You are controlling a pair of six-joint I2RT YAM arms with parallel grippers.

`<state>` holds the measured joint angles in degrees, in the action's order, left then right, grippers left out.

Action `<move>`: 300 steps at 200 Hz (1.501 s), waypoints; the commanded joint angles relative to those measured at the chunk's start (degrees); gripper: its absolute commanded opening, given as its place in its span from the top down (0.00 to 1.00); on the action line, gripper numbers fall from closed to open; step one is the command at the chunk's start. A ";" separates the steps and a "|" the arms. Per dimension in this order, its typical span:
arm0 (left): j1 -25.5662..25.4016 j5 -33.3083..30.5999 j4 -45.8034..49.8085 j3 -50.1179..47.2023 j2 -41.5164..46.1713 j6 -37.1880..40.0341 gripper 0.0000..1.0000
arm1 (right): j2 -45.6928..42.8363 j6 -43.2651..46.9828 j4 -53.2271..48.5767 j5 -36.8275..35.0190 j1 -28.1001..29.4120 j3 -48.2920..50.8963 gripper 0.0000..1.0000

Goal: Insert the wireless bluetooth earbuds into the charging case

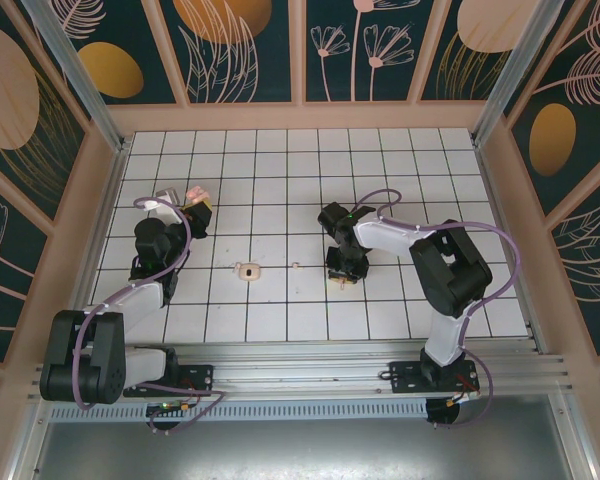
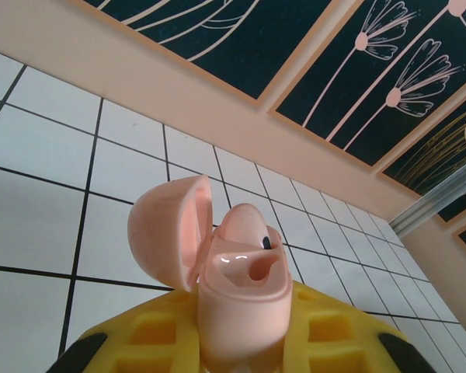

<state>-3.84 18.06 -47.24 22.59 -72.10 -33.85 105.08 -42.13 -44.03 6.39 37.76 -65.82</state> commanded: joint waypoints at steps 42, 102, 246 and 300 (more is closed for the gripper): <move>0.10 12.87 -10.19 -0.09 -1.36 1.94 0.97 | -11.33 -3.37 9.33 -3.43 1.02 4.44 0.78; -5.82 26.04 -16.05 2.32 -2.23 8.57 0.98 | -26.86 4.30 23.49 -4.16 1.62 4.83 0.79; -13.72 36.03 3.29 11.21 0.24 29.84 0.98 | -27.56 20.99 35.75 6.27 7.60 -9.54 0.79; -14.31 36.69 4.90 11.08 1.80 33.61 0.98 | -21.95 24.86 34.12 6.18 12.13 -15.88 0.79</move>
<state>-17.78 52.86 -42.96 32.32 -71.90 -3.51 81.23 -20.58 -10.55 12.14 48.53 -78.67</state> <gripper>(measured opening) 0.190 0.212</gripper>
